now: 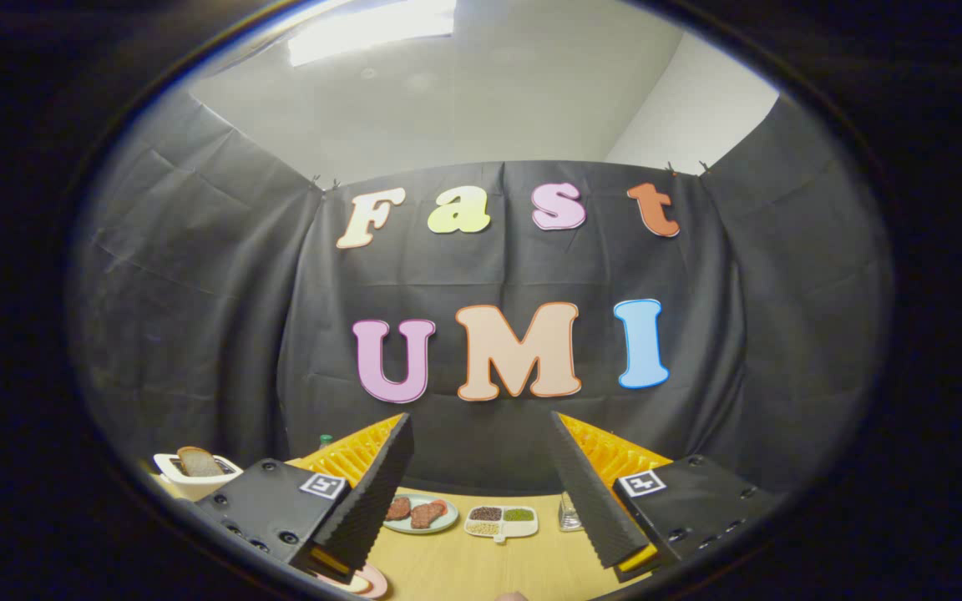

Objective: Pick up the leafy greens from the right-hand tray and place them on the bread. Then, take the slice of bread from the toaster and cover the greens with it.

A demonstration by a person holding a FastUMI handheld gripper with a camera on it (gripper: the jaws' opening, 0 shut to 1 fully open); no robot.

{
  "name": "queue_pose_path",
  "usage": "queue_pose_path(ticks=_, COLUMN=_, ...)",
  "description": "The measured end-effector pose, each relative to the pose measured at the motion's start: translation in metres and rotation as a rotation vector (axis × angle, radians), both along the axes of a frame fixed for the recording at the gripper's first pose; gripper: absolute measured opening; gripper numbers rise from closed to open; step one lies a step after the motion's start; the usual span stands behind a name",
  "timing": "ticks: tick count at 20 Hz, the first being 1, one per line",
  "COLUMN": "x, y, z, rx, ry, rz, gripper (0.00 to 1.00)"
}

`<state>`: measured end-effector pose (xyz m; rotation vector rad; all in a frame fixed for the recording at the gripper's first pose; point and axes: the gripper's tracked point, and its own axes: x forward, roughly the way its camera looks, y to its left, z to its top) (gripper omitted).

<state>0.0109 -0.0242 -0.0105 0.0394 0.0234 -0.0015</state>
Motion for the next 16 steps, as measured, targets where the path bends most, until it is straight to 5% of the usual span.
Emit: queue_pose_path(ticks=16, x=0.002, y=-0.014, z=-0.043, rx=-0.042, ry=0.077, rz=0.1, gripper=1.0)
